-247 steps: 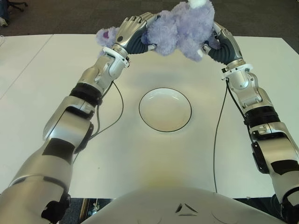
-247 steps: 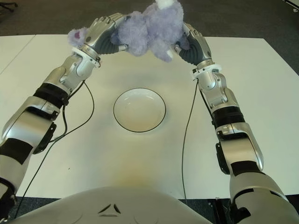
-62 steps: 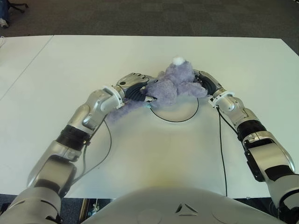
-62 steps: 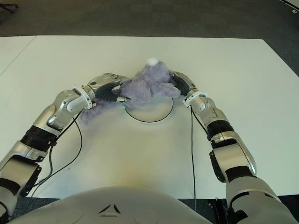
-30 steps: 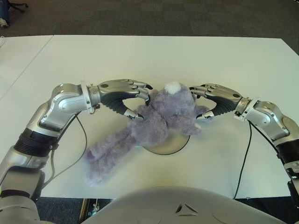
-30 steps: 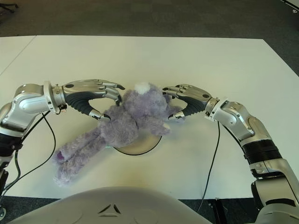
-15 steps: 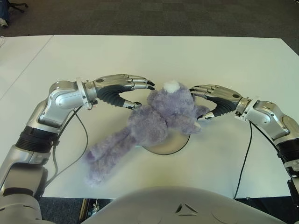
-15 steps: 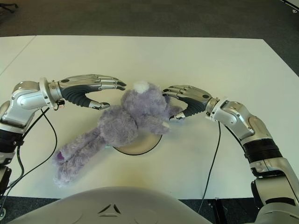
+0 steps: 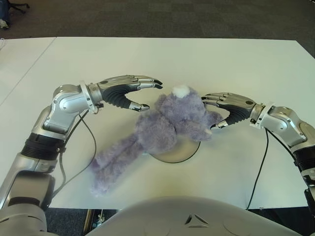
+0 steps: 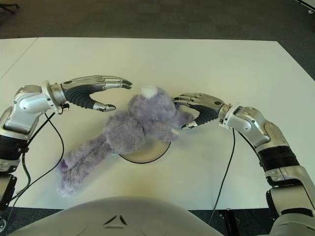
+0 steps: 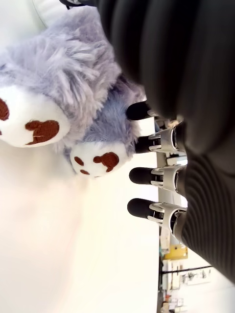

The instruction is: Put the doll into the plate.

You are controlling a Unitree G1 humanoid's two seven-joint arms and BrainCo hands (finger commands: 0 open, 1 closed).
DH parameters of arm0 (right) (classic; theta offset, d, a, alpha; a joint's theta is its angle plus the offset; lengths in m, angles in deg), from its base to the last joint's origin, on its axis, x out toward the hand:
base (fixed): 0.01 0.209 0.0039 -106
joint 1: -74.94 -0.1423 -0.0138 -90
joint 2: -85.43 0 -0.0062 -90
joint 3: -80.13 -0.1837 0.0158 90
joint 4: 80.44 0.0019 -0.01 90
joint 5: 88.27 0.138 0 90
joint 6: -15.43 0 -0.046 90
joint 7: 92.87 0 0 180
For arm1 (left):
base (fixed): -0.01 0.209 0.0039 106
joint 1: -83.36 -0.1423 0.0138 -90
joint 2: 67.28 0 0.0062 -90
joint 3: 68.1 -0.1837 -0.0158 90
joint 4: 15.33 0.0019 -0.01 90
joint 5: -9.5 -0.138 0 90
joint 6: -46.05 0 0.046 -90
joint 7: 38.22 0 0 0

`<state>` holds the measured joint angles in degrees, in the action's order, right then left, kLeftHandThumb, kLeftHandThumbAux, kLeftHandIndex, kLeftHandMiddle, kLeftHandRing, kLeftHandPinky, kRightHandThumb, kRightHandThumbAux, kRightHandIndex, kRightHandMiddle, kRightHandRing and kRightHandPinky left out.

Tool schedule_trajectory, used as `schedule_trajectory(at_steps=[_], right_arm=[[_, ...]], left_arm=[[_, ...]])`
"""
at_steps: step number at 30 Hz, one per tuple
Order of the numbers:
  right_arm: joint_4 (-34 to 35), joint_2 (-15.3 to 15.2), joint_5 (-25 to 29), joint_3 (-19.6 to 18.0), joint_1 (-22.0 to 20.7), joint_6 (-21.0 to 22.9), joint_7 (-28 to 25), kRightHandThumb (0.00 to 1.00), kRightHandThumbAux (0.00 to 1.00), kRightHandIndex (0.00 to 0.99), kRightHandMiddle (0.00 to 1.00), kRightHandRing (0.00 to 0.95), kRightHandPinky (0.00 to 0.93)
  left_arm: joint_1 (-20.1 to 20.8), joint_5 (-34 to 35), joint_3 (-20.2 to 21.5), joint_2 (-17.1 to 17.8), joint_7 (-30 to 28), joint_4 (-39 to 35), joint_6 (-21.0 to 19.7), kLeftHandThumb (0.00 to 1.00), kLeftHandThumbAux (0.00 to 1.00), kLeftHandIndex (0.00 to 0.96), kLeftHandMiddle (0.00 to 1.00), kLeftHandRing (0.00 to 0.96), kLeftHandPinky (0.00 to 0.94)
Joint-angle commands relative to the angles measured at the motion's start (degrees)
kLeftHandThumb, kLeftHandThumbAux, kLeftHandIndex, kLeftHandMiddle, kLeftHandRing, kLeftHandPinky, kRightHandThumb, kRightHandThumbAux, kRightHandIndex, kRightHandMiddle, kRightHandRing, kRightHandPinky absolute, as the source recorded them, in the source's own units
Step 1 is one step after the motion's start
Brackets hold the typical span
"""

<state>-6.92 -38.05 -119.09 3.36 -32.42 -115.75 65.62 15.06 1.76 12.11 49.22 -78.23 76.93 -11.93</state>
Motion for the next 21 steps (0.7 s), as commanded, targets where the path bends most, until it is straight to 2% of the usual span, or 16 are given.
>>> schedule_trajectory(at_steps=[1,2,5,9,11,13,15,16,17,18,21], right_arm=[[-2.23,-1.07,0.07,0.33,-1.33,-0.86,-1.35,0.151,0.34,0.0,0.0,0.0,0.0],[-2.56,-1.12,0.22,0.28,-1.66,-1.0,-1.44,0.145,0.341,0.0,0.0,0.001,0.0],[-7.17,-1.67,3.22,-0.57,-6.98,-1.73,-3.49,0.125,0.364,0.0,0.0,0.0,0.0],[-13.28,-2.07,6.59,-1.07,-13.19,-2.88,-6.92,0.098,0.392,0.0,0.0,0.0,0.0],[-19.11,-2.9,10.04,-1.38,-18.88,-2.28,-12.56,0.072,0.398,0.0,0.0,0.0,0.0],[-22.75,-3.35,12.34,-1.41,-22.46,-2.02,-16.76,0.065,0.4,0.0,0.0,0.0,0.0],[-26.19,-4.1,16.46,-1.57,-27.62,0.88,-25.93,0.044,0.387,0.0,0.0,0.0,0.0],[-27.63,-4.52,19.09,-1.74,-31.04,4.18,-32.69,0.042,0.387,0.0,0.0,0.0,0.0],[-28.57,-4.74,20.78,-1.81,-33.26,6.35,-37.11,0.043,0.379,0.0,0.0,0.0,0.0],[-28.67,-5.62,23.03,-2.29,-35.99,10.83,-43.06,0.043,0.378,0.0,0.0,0.0,0.0],[-28.13,-7.77,26.59,-3.42,-40.4,19.47,-52.74,0.058,0.383,0.0,0.0,0.0,0.0]], left_arm=[[1.93,0.97,0.96,0.0,-0.74,2.6,-1.22,0.332,0.318,0.0,0.0,0.0,0.0],[2.34,1.16,1.16,0.17,-0.93,3.0,-1.28,0.326,0.32,0.0,0.0,0.0,0.0],[5.48,2.37,3.46,2.11,-1.28,7.37,0.13,0.3,0.338,0.0,0.0,0.0,0.0],[8.44,2.92,5.54,3.52,-0.97,12.83,3.84,0.29,0.357,0.0,0.0,0.0,0.0],[11.48,3.24,7.2,5.25,-0.93,19.54,7.0,0.287,0.37,0.0,0.0,0.0,0.0],[12.92,3.56,8.0,6.11,-1.05,23.01,8.65,0.286,0.373,0.0,0.0,0.0,0.0],[13.93,3.71,9.01,6.97,-0.71,25.96,9.06,0.252,0.384,0.0,0.0,0.0,0.0],[14.71,3.65,9.62,7.75,-0.51,27.94,9.46,0.25,0.384,0.0,0.0,0.0,0.0],[15.3,3.59,9.96,8.25,-0.42,29.32,9.85,0.243,0.388,0.0,0.0,0.0,0.0],[15.8,3.55,10.33,8.85,-0.44,30.44,10.22,0.241,0.388,0.0,0.0,0.0,0.0],[16.43,3.53,10.71,9.45,-0.58,31.81,10.86,0.242,0.39,0.0,0.0,0.0,0.0]])
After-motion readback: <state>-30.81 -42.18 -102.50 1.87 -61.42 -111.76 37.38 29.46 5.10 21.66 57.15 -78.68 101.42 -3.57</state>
